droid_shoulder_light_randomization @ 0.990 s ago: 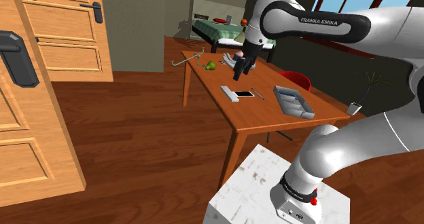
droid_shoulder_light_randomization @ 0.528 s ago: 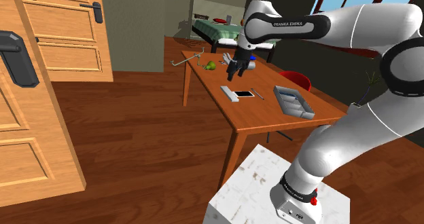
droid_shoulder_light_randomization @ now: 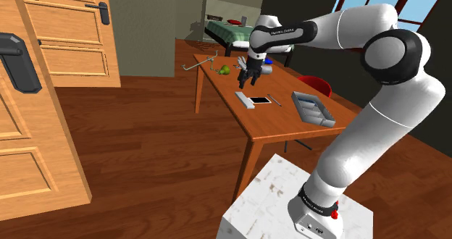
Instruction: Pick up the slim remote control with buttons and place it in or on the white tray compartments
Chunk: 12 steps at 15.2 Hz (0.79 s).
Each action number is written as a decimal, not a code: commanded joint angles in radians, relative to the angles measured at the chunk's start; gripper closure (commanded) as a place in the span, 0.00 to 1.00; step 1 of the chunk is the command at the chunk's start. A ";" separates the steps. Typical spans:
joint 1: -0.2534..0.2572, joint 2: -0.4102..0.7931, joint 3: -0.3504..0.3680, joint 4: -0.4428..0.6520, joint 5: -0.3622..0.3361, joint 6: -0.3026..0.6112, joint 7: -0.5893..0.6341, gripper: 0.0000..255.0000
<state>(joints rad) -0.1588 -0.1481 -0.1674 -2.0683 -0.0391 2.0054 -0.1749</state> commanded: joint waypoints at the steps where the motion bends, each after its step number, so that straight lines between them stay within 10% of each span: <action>1: -0.014 0.068 -0.021 0.043 0.015 0.014 -0.015 0.00; 12: -0.114 0.462 -0.087 0.353 0.138 0.028 -0.086 0.00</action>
<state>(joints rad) -0.2594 0.2780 -0.2487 -1.7432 0.0865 2.0330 -0.2521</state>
